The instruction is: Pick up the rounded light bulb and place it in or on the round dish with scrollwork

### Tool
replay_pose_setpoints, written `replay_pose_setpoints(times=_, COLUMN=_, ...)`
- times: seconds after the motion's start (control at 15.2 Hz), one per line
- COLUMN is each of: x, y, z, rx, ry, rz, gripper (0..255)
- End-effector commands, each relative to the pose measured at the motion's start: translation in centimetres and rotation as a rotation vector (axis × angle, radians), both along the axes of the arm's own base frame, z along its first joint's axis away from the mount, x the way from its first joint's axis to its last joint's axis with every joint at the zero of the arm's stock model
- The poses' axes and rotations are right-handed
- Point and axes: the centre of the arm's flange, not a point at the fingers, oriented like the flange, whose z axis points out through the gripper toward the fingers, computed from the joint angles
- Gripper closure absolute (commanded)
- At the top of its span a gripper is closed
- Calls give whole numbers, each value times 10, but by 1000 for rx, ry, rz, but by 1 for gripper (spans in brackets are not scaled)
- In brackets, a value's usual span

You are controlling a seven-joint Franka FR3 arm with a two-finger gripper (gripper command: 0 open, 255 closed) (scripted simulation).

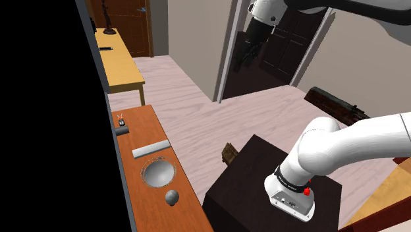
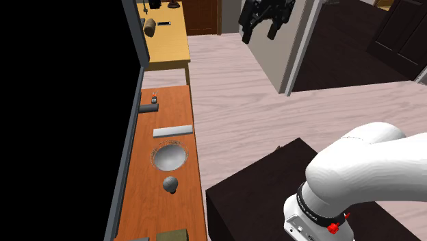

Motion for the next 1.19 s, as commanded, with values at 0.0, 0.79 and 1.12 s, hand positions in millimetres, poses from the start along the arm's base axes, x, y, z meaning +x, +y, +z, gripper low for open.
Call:
replay_pose_setpoints(times=0.0, x=0, y=0, z=0, rx=0, ry=0, rz=0, gripper=0)
replay_pose_setpoints(times=0.79, x=2, y=90, z=-129, rx=8, ry=-7, rz=24, gripper=0)
replay_pose_setpoints(times=1.12, x=2, y=128, z=-183, rx=12, ry=-10, rz=34, gripper=0)
